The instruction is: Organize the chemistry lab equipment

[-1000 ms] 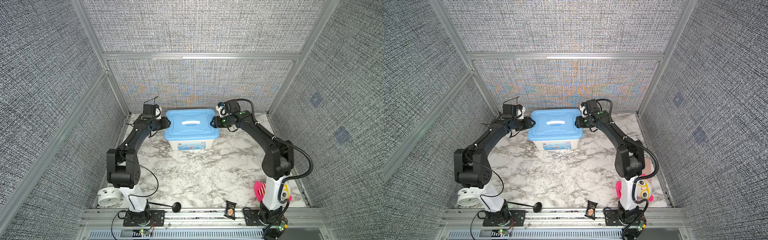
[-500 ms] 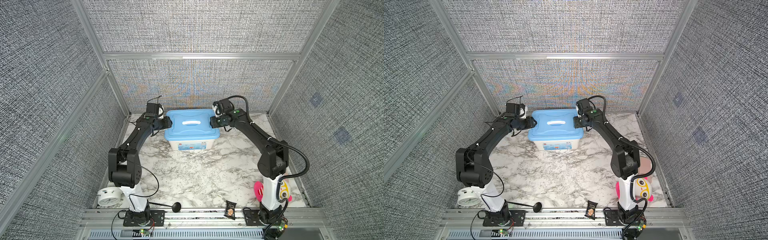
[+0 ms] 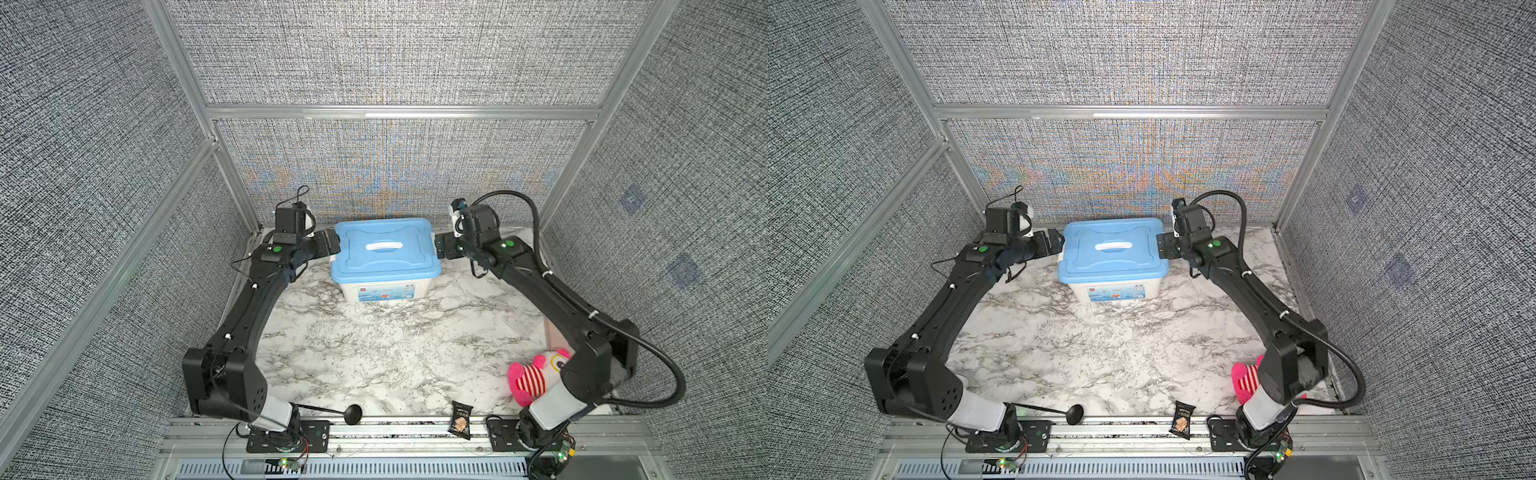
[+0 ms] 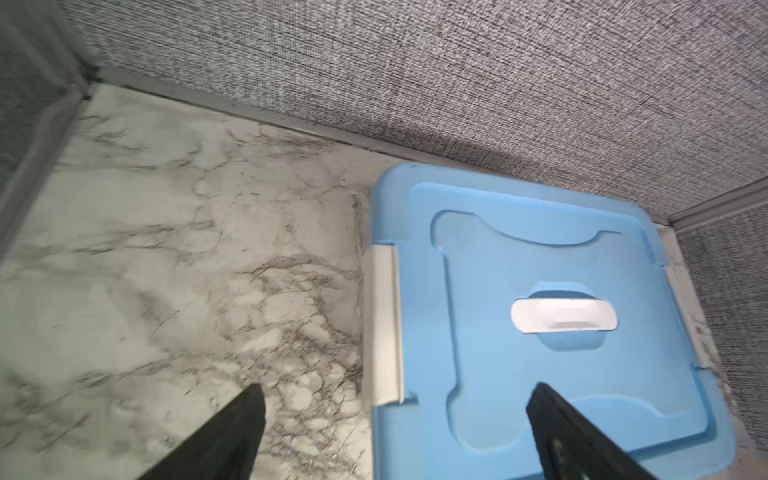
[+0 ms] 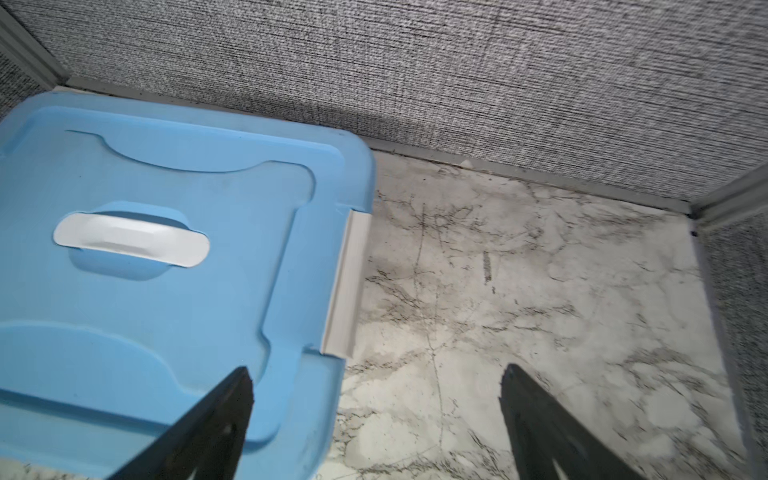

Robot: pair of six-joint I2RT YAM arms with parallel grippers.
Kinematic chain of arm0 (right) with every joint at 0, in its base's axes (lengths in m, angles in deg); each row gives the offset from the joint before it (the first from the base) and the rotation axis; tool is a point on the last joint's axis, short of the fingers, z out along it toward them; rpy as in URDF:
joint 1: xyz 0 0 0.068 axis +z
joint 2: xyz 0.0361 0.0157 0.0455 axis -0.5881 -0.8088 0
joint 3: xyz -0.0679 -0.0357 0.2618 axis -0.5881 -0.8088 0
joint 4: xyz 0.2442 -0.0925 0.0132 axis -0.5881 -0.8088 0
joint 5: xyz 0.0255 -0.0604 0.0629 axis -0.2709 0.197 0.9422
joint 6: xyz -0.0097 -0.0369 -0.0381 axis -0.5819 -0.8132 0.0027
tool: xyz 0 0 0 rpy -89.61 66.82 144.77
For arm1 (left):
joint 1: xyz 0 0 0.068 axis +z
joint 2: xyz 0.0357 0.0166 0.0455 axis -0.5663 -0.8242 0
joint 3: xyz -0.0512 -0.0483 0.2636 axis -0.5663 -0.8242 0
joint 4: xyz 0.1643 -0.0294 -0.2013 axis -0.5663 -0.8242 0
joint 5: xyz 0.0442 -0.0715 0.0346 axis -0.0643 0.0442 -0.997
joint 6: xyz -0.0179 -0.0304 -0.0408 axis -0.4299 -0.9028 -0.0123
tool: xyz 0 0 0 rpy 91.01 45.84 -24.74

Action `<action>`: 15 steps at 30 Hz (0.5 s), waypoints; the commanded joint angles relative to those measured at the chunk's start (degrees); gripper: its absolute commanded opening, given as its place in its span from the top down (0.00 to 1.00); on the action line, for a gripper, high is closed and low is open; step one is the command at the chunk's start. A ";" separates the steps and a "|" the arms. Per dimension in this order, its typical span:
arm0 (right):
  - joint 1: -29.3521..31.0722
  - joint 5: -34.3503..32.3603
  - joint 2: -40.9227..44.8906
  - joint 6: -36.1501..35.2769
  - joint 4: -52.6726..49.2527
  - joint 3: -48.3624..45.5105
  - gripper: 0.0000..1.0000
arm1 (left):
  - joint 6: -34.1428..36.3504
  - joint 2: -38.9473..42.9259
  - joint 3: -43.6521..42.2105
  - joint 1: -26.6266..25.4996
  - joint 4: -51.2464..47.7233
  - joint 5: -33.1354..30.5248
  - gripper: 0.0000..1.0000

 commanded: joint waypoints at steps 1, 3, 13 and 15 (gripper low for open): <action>0.00 -7.08 8.35 -2.08 19.19 -12.70 0.01 | 0.07 6.64 -7.91 -0.04 6.19 -9.12 0.01; -0.01 -8.36 14.09 -4.00 29.07 -22.55 0.01 | 0.44 11.82 -14.26 -0.02 9.84 -13.47 0.01; 0.06 -5.35 26.47 -11.21 46.83 -51.80 0.01 | 10.94 27.19 -42.15 -0.06 31.58 -19.04 0.01; 0.03 2.79 27.65 -18.86 51.09 -56.98 0.01 | 12.81 27.19 -48.41 -0.02 39.80 -19.55 0.01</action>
